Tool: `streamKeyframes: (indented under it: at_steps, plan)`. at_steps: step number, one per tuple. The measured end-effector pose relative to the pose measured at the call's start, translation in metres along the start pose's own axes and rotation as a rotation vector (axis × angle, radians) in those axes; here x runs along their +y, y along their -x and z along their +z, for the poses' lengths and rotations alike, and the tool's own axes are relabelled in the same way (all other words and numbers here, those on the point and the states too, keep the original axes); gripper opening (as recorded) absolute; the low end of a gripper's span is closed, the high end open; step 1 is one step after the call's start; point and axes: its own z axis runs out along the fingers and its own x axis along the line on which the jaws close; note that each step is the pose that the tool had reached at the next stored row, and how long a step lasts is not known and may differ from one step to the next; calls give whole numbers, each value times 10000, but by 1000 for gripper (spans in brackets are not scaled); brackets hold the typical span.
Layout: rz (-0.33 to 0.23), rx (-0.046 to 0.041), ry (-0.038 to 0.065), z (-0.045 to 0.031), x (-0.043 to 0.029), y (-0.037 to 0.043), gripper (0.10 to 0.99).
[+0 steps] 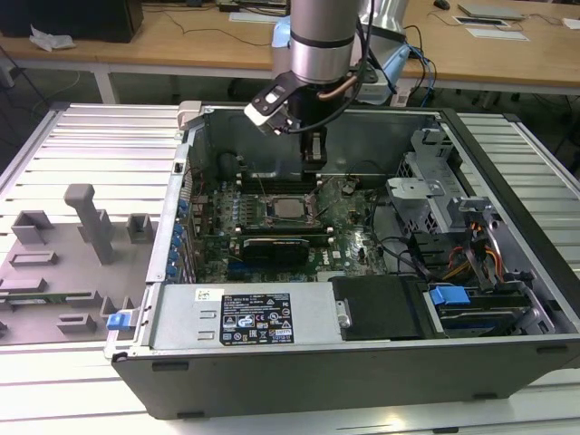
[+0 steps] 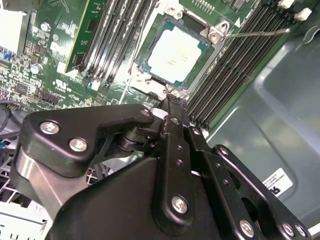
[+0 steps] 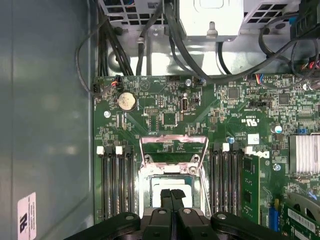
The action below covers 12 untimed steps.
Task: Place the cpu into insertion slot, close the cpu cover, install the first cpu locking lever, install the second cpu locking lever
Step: 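Close the cpu cover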
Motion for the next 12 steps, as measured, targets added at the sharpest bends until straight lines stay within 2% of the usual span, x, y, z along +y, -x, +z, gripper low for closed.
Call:
streamKeyframes:
  at_steps: [8,12]
  plan:
    - [0,0,0,7,198,-4,106]
    - [0,1,0,14,384,-9,106]
